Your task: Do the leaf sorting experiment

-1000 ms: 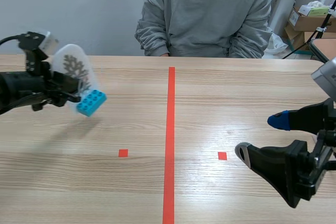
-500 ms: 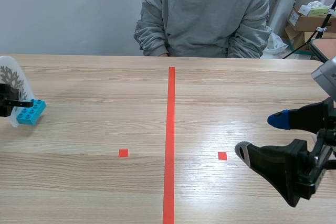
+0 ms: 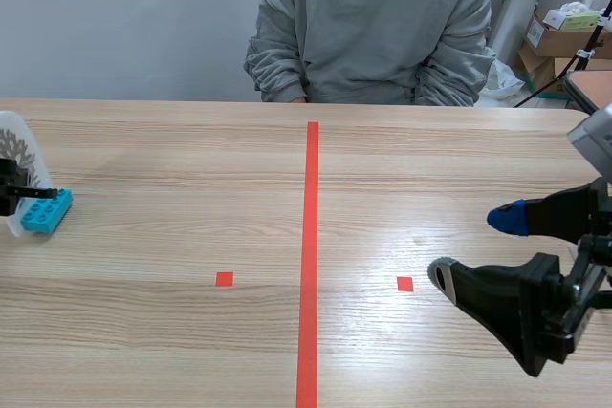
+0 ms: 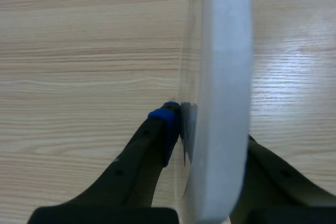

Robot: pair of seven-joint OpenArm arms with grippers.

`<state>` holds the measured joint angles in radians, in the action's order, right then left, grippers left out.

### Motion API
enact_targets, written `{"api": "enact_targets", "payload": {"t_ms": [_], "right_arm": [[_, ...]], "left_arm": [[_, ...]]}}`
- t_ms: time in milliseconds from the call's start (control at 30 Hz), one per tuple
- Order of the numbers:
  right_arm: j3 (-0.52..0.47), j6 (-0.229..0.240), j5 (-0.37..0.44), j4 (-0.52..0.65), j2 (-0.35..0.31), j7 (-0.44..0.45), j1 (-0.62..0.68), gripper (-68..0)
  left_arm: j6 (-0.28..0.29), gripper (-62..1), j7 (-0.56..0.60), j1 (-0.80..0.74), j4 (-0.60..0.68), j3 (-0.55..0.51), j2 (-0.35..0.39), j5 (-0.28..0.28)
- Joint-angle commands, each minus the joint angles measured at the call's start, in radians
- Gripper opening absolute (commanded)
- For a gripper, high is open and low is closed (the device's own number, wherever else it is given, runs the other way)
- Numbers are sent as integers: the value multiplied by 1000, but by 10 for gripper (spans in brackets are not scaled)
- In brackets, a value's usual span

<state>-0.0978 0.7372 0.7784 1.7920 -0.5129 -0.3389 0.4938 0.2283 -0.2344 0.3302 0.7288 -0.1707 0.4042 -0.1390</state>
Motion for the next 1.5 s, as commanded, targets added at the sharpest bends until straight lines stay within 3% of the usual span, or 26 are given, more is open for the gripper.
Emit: {"api": "enact_targets", "payload": {"t_ms": [0,133,467,533,667,833,1033,1467], "right_arm": [[-15,8,12,14,-13,20,-15,-41],[-15,8,12,14,-13,20,-15,-41],[-15,8,12,14,-13,24,-15,-41],[-15,8,12,14,-13,24,-15,-41],[-15,8,12,14,-13,24,-15,-41],[-15,8,12,14,-13,24,-15,-41],[-15,8,12,14,-13,24,-15,-41],[-15,8,12,14,-13,23,-19,-41]], "left_arm": [[-2,-564,10,14,23,2,10,-5],[-2,-506,10,14,22,2,10,-1],[-2,-498,36,14,-22,3,9,2],[-2,-417,37,14,-22,3,9,2],[-3,-153,40,14,-22,3,9,2],[-6,13,44,14,-22,3,9,2],[-4,14,17,7,17,3,10,-30],[6,14,-36,-160,370,-6,72,-106]]}}
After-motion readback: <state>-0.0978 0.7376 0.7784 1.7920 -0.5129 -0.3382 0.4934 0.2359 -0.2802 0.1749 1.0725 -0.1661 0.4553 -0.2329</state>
